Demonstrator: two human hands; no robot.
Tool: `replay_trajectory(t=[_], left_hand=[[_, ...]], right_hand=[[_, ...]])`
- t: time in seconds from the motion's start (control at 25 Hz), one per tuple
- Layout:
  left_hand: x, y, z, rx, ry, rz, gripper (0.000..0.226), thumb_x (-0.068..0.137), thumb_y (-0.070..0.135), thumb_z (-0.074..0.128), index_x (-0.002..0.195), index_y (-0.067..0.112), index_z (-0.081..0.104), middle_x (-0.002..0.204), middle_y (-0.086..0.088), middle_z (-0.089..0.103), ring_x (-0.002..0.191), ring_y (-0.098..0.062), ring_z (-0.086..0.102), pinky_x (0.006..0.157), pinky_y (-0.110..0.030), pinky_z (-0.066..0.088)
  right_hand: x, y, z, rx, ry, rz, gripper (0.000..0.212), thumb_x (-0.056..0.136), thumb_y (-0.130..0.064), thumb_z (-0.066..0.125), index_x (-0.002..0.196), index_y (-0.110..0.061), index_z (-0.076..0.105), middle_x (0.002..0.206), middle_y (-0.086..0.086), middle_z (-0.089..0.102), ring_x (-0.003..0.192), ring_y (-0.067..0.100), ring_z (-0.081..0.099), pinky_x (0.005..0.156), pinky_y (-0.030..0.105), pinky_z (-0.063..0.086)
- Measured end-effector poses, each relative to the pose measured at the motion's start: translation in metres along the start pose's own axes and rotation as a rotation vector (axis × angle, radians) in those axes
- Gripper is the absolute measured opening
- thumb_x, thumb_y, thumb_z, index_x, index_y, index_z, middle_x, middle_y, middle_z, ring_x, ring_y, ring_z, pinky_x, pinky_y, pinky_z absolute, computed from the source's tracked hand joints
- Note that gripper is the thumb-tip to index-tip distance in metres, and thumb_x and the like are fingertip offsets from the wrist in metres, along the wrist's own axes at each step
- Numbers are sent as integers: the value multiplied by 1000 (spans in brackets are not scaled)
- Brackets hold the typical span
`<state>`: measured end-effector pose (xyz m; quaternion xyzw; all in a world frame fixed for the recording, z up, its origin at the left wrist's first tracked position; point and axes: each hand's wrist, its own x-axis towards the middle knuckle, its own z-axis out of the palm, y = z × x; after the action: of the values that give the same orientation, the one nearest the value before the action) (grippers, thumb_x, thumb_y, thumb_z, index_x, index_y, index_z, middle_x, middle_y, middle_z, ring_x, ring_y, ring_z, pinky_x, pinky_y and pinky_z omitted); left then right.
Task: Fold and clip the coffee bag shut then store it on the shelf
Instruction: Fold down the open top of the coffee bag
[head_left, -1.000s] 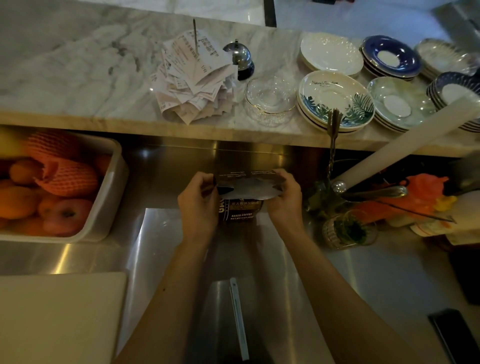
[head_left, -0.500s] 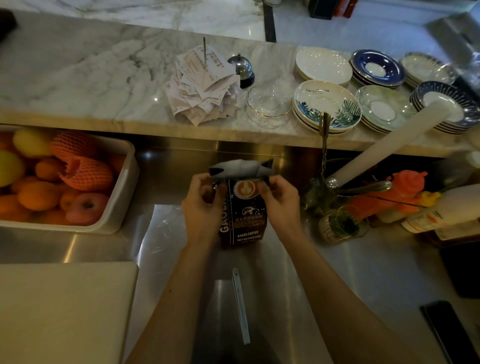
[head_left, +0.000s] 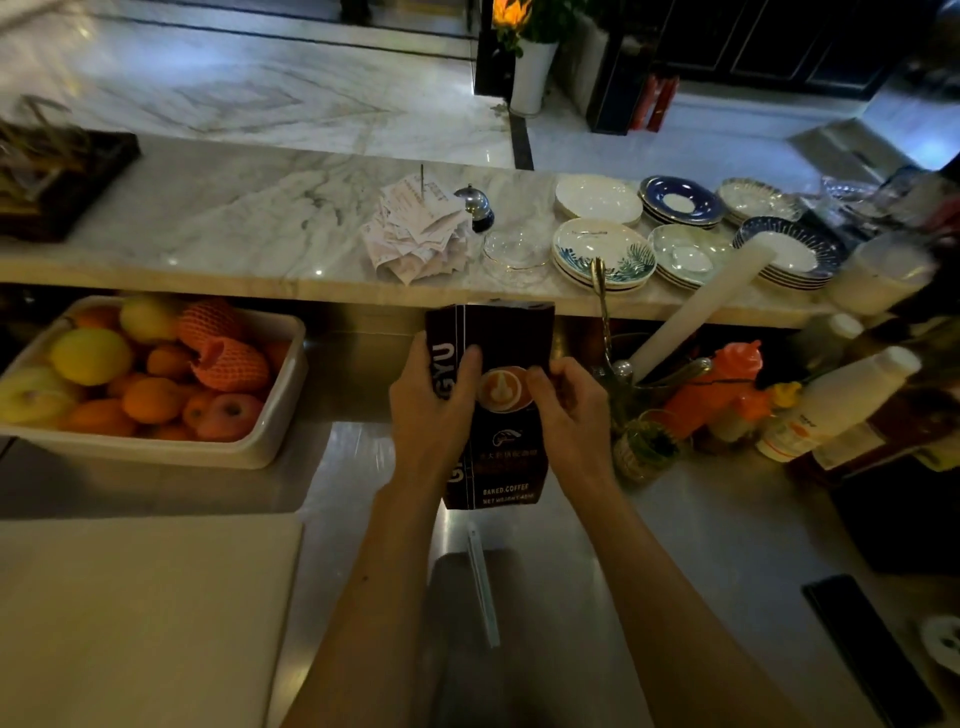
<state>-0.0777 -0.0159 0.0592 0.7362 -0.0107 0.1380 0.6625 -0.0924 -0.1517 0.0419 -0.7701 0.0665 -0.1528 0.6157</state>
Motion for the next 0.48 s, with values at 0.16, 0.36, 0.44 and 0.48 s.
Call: replay_trajectory(t=[0.16, 0.36, 0.44, 0.48], left_hand=[[-16, 38, 2, 25, 56, 151, 28, 87, 23, 69, 110, 15, 54, 90, 23, 60, 82, 21, 60, 68, -2, 47], [-35, 80, 15, 53, 54, 300, 22, 92, 21, 64, 110, 11, 58, 88, 25, 59, 79, 20, 61, 66, -2, 46], [-49, 102, 26, 85, 46, 372, 20, 93, 21, 62, 108, 8, 60, 85, 26, 58, 77, 21, 60, 64, -1, 45], [-54, 113, 31, 89, 42, 400, 17, 94, 20, 60, 107, 8, 60, 83, 25, 58, 75, 20, 60, 63, -1, 45]], right_hand=[[-21, -28, -19, -7, 40, -121, 11, 97, -16, 54, 91, -13, 62, 82, 1, 69, 75, 13, 69, 67, 30, 58], [-39, -70, -54, -96, 80, -243, 17, 96, -32, 54, 103, -18, 58, 85, -2, 71, 77, 13, 71, 68, 44, 61], [-42, -92, -75, -124, 109, -319, 30, 94, -42, 55, 112, -18, 54, 92, -2, 72, 82, 10, 72, 70, 42, 61], [-40, -103, -83, -132, 120, -359, 33, 93, -43, 56, 114, -17, 52, 94, -3, 72, 83, 9, 71, 71, 41, 61]])
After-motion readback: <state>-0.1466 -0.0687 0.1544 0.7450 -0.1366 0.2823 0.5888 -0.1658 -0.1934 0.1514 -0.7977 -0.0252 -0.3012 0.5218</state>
